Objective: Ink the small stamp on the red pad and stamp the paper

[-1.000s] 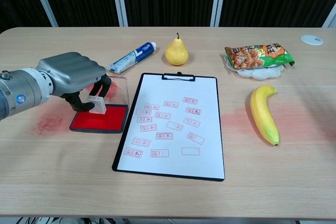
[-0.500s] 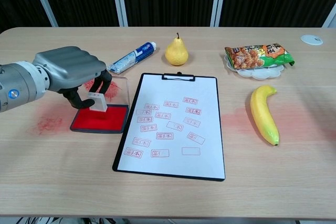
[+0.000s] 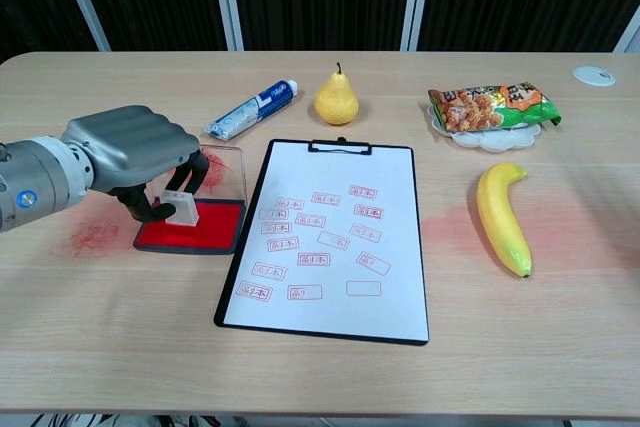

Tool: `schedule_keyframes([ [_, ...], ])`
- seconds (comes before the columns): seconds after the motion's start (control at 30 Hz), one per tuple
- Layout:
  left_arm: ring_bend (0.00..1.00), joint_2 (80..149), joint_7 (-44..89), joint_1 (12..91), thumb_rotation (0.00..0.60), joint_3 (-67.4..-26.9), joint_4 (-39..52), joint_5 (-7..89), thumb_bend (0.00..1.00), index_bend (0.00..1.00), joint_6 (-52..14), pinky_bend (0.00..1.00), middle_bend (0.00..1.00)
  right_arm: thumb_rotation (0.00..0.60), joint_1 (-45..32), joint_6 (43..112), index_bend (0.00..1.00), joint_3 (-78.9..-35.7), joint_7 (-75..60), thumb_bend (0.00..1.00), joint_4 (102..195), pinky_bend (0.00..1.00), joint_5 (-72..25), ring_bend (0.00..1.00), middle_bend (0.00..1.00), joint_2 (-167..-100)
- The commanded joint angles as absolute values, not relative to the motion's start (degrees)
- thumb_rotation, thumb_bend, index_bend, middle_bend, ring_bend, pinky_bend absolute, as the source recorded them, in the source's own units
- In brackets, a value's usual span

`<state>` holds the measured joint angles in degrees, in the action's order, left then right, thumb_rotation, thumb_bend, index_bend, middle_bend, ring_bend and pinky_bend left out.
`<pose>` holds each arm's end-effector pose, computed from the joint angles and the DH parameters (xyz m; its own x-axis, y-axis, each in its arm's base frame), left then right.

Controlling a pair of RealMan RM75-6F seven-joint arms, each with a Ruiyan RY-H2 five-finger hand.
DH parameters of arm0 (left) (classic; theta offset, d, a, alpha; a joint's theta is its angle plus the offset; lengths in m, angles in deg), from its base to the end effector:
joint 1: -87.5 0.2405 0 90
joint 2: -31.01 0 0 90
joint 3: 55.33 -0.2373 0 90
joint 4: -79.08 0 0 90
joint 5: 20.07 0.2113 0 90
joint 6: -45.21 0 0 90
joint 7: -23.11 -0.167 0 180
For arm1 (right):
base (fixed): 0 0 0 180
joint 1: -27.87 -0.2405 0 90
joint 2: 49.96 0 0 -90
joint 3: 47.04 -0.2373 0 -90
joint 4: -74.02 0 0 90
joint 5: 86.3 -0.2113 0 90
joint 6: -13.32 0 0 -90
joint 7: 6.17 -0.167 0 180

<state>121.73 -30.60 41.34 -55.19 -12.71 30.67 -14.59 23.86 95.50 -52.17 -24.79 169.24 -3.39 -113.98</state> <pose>-0.1375 0.3055 -0.0612 0.8192 0.2143 0.5319 0.5607 -0.4940 -0.6645 -0.2949 -0.2057 0.1469 0.0240 -0.0056 0.9997 -0.9982 0.0540 0.0242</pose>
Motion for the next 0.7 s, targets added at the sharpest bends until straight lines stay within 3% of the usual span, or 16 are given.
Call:
schedule_keyframes([
  [0.03, 0.84, 122.28, -30.51, 41.34, 0.600, -55.53, -11.90, 30.38, 0.60, 0.66, -14.27, 0.97, 0.70, 0.600, 23.84, 95.39, 0.00, -52.18, -24.86, 0.12, 169.27, 0.22, -3.46, 0.00, 0.00, -113.95],
  [0.37, 0.84, 122.12, -29.92, 41.20, 0.600, -55.33, -12.48, 30.95, 0.60, 0.67, -14.89, 0.97, 0.71, 0.600, 23.86, 95.34, 0.00, -52.22, -25.05, 0.12, 169.38, 0.22, -3.52, 0.00, 0.00, -113.88],
  [0.7, 0.84, 118.35, -30.52, 40.52, 0.600, -53.49, -19.22, 32.58, 0.60, 0.68, -17.64, 0.97, 0.72, 0.600, 23.85, 95.16, 0.00, -52.27, -25.44, 0.12, 169.68, 0.22, -3.70, 0.00, 0.00, -113.78],
])
